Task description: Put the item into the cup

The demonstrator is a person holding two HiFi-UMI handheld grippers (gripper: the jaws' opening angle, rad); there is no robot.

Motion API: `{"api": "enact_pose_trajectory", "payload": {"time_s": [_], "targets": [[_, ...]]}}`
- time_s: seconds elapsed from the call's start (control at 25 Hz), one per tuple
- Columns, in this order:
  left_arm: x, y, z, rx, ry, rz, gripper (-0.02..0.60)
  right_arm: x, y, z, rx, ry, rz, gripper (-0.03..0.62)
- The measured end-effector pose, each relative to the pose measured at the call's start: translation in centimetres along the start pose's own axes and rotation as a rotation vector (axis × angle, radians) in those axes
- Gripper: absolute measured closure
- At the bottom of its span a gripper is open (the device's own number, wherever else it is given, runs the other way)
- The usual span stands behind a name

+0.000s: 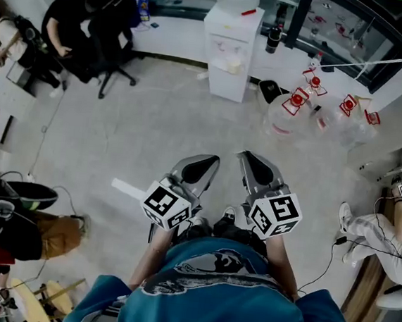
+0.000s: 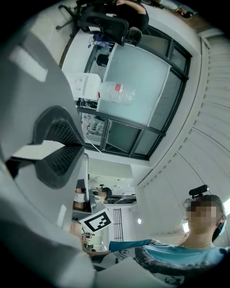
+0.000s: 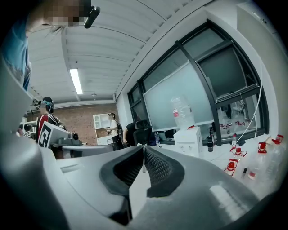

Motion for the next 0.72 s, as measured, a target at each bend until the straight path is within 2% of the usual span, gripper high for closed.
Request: {"api": "enact_pose_trajectory", "payload": {"time_s": [0.28,0.48,0.72], "targets": [[3.7,0.0,-0.2,0.037,0.025,0.045,0.574,0.9,-4.3,-0.3,-0.008,0.026,0.039,0.582],[5.3,0.8,-0.4,0.026,0.069,0.076,0.574,2.1,-5.8,-0.5,0.026,0.049,0.080,0.582],[7.0,4.1,0.3,-0.019,0.085,0.085,0.572,5.6,-7.6,0.0,0.041,0.061,0.099,0.582]]}}
Point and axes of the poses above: the fingertips, and each gripper's own axes: x forward along the fingers, y to its left, z out of its top, the point moved 9 cm from there along -x, backward along the fingers, and after that the axes turned 1 degree about -z, right-handed, at the moved point
